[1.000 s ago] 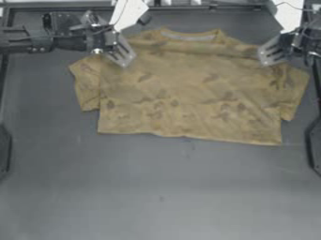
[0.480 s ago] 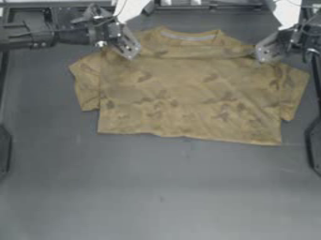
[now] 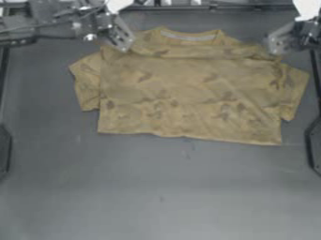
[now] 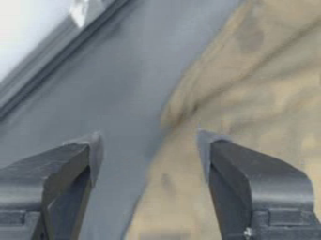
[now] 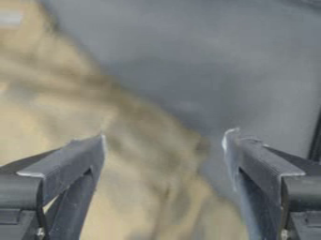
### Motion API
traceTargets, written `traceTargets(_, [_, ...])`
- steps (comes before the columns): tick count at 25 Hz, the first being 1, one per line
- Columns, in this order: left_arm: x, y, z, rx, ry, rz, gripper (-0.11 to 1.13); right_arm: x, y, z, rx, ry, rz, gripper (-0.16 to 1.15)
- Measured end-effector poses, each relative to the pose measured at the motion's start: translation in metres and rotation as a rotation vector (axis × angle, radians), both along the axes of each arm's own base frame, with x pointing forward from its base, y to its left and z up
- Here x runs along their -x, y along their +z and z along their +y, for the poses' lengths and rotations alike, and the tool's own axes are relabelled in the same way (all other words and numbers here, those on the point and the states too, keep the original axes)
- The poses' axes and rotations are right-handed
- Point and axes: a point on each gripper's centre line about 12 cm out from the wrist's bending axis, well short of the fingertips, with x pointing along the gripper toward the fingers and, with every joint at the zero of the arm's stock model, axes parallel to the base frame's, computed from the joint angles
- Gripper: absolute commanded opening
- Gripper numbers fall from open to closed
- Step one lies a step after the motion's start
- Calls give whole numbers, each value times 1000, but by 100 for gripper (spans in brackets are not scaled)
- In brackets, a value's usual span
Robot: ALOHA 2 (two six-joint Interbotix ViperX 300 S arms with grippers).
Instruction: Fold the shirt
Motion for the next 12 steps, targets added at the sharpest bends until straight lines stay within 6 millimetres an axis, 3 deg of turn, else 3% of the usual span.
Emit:
traceTargets(6, [15, -2, -32, 51, 40, -44, 91, 8, 11, 26, -29, -37, -59, 100])
traceTargets(12, [29, 5, -59, 73, 66, -98, 92, 11, 5, 43, -98, -64, -120, 99])
